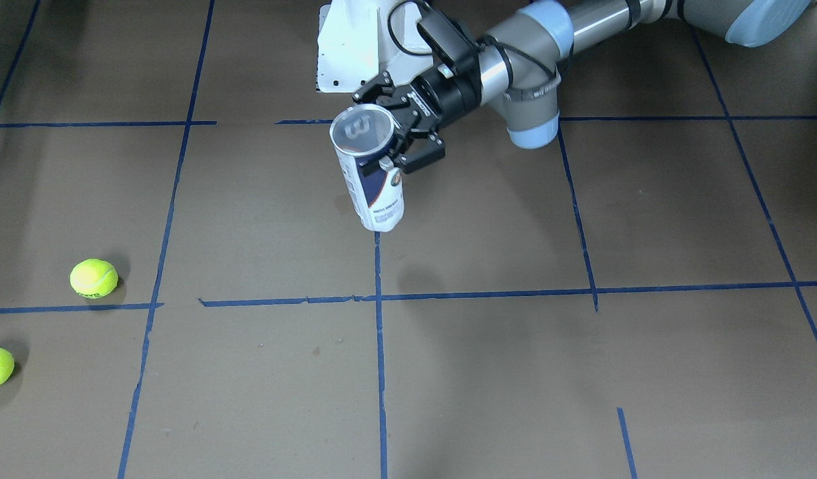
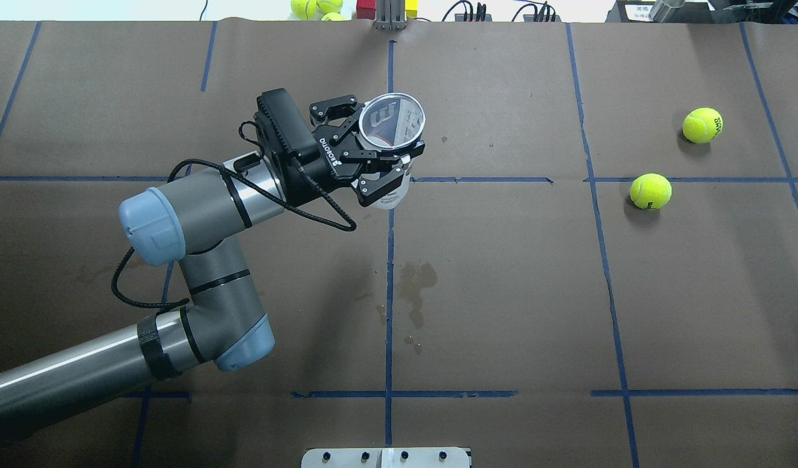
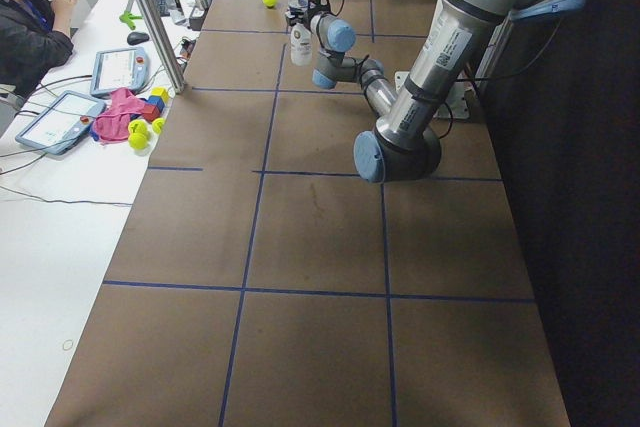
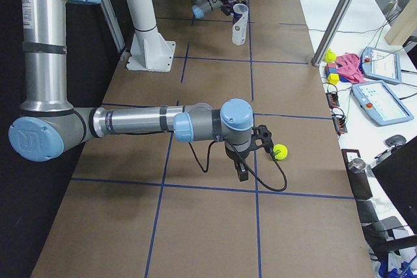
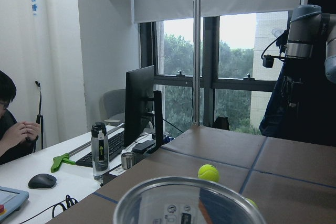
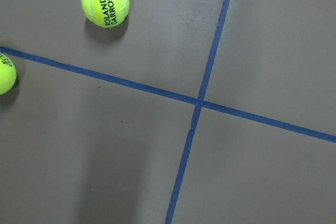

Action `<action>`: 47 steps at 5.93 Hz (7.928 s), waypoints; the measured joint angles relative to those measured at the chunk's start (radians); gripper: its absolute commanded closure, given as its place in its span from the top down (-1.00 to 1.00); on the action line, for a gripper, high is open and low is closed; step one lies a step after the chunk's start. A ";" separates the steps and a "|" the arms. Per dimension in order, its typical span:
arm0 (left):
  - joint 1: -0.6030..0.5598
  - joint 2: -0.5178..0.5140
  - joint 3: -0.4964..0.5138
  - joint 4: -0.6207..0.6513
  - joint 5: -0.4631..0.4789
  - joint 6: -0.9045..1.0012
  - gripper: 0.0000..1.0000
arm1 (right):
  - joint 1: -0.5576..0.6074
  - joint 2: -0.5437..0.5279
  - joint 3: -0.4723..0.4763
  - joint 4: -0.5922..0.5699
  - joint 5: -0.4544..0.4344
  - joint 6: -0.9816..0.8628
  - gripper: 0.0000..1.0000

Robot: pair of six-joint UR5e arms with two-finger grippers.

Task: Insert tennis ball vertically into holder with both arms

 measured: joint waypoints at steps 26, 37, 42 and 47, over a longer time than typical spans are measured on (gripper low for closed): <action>0.115 0.043 0.155 -0.046 0.125 -0.002 0.84 | 0.000 0.000 0.012 0.002 0.000 0.000 1.00; 0.118 0.061 0.124 -0.011 0.090 -0.006 0.84 | -0.299 0.149 0.118 0.003 -0.032 0.338 1.00; 0.118 0.062 0.123 -0.011 0.090 -0.006 0.85 | -0.523 0.282 -0.086 0.220 -0.184 0.542 1.00; 0.118 0.062 0.123 -0.011 0.091 -0.006 0.85 | -0.623 0.275 -0.225 0.409 -0.240 0.572 0.89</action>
